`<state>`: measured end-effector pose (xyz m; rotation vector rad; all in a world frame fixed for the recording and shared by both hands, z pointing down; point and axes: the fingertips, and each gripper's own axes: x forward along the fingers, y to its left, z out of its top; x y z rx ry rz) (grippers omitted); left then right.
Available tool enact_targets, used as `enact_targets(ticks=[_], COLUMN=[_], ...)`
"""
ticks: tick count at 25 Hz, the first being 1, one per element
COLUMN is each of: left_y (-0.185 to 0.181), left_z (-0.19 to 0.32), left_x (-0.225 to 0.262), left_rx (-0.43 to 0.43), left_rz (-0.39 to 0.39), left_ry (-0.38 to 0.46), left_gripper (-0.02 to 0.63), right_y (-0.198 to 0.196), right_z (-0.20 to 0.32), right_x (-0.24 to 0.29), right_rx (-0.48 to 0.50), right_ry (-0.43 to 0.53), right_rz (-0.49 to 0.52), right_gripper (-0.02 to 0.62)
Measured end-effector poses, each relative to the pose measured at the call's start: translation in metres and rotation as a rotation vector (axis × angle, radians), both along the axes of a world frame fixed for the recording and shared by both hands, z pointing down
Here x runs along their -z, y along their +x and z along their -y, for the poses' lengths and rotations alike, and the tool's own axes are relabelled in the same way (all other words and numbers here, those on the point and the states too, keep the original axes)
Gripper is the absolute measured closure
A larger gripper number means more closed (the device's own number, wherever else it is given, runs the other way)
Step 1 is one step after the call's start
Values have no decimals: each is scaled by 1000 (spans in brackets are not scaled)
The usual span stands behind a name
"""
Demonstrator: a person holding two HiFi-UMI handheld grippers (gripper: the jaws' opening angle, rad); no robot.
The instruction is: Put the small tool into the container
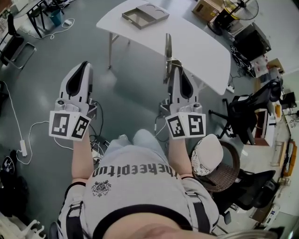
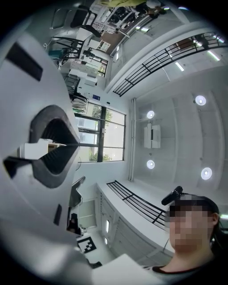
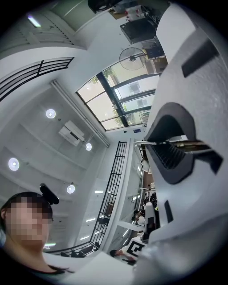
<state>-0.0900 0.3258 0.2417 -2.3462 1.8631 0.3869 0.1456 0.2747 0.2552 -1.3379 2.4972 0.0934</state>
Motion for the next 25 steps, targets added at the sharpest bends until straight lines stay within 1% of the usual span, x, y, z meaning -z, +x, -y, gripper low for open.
enact_targets(ticks=[5,10,16,25], left_y=[-3,-9,-27,-43], left_z=[21,54,109,209], left_x=[-5,-13,-12,7], left_rx=[-35,-46,-14,38], left_rz=[-6,-6,-3,1], left_ry=[-1,-15,-6,21], left_gripper=[592,592,592,592], right_y=[-5,-8,-25,-43], right_z=[14,48,113,226], right_x=[-8,-14,-15,4], right_rx=[-21,-30,-5,46], right_ry=[-15,-25,-22,1], right_rz=[-5,7,16,25], right_gripper=[594,594,594,594])
